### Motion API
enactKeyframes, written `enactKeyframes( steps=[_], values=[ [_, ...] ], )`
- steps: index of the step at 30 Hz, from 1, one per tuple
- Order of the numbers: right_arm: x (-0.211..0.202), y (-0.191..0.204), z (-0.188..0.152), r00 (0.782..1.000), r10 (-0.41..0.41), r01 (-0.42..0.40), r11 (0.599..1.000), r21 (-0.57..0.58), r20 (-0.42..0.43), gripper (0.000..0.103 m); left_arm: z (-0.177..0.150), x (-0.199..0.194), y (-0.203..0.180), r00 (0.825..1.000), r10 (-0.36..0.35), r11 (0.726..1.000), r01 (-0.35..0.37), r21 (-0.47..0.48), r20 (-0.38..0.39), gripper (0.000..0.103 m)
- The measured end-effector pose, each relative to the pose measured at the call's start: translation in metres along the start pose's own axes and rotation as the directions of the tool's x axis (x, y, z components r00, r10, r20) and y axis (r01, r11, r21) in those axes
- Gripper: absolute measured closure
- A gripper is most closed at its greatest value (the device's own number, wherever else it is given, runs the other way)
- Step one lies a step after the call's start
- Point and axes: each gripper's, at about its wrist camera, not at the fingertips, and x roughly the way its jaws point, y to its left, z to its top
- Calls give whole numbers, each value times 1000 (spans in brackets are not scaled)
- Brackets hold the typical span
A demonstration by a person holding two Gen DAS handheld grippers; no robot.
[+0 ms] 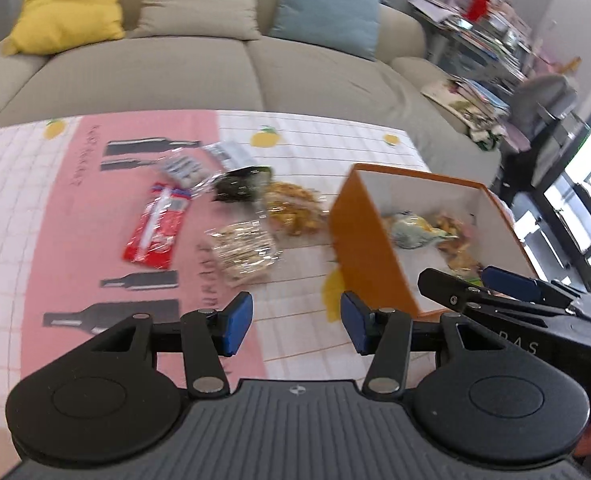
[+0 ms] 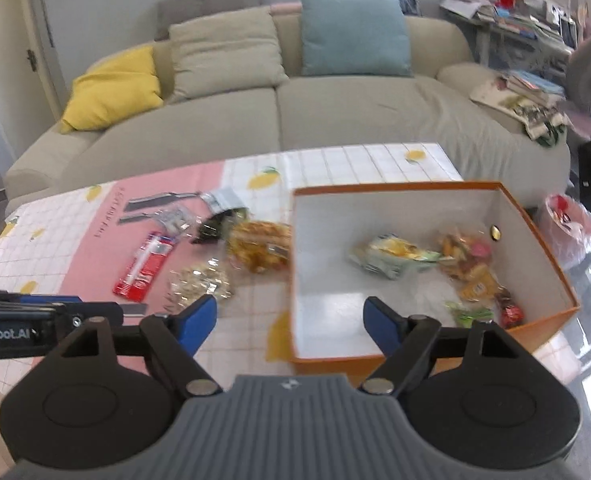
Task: Organize snacks
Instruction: 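Withdraw both grippers from the box toward the remaining snacks, then grasp the clear nut pack with the left gripper while the right grasps the yellow snack pack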
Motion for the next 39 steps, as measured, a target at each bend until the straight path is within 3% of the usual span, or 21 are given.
enactKeyframes(
  steps=[3,10,18,26,32,36,39],
  values=[
    [7,16,-6,1000,14,-14,1000,-4,17,24,-5,3,18,1000,12,999,-12,-35,7,45],
    [34,50,-16,1000,-3,3,995,-99,5,24,-13,27,47,999,32,990,-34,-135,-24,57],
    [70,69,-16,1000,-1,5,985,-174,26,24,-12,49,73,999,52,981,-48,-190,13,57],
    [114,84,-17,1000,-11,4,974,-228,-28,26,-6,76,102,998,60,958,-64,-281,-24,54],
    [146,90,-17,998,-14,-1,971,-241,-57,35,3,97,114,997,75,959,-81,-270,-34,51],
    [164,89,-13,998,-16,0,973,-229,-67,35,13,113,119,997,69,972,-73,-223,-26,45],
    [179,87,-7,996,14,-31,980,-197,-87,34,22,126,124,994,106,978,-111,-175,-36,43]
  ],
)
